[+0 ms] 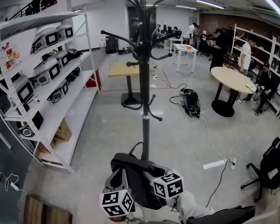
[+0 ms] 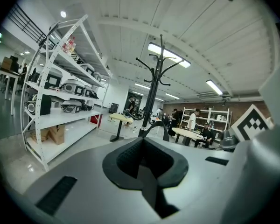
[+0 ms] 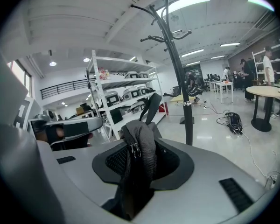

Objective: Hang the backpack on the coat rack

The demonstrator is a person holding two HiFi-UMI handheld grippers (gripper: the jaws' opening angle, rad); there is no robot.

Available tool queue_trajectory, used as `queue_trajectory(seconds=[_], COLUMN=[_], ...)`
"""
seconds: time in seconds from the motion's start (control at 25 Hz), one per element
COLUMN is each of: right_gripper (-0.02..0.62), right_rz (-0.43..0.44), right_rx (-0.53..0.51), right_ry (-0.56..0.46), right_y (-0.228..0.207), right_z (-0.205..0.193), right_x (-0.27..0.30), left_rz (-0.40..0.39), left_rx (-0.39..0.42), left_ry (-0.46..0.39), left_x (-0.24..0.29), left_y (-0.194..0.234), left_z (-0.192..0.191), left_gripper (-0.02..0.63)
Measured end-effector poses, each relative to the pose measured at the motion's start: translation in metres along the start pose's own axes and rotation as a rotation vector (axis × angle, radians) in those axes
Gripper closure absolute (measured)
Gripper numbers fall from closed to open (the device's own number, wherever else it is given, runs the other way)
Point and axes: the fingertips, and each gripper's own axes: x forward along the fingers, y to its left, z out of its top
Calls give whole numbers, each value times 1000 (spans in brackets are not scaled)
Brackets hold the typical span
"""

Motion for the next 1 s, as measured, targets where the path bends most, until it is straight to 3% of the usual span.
queue_trajectory(seconds=[0.72, 1.0], right_gripper=[479, 479], right_rz=[-24, -34], right_rx=[-8, 19], right_ry=[21, -17], right_y=[-7, -11], right_z=[48, 60], right_x=[102, 122], left_rz=[-42, -48], left_rx=[-5, -28], left_ry=[-2, -37], left_x=[85, 111], left_y=[74, 101], left_z=[44, 62], left_gripper=[603, 603])
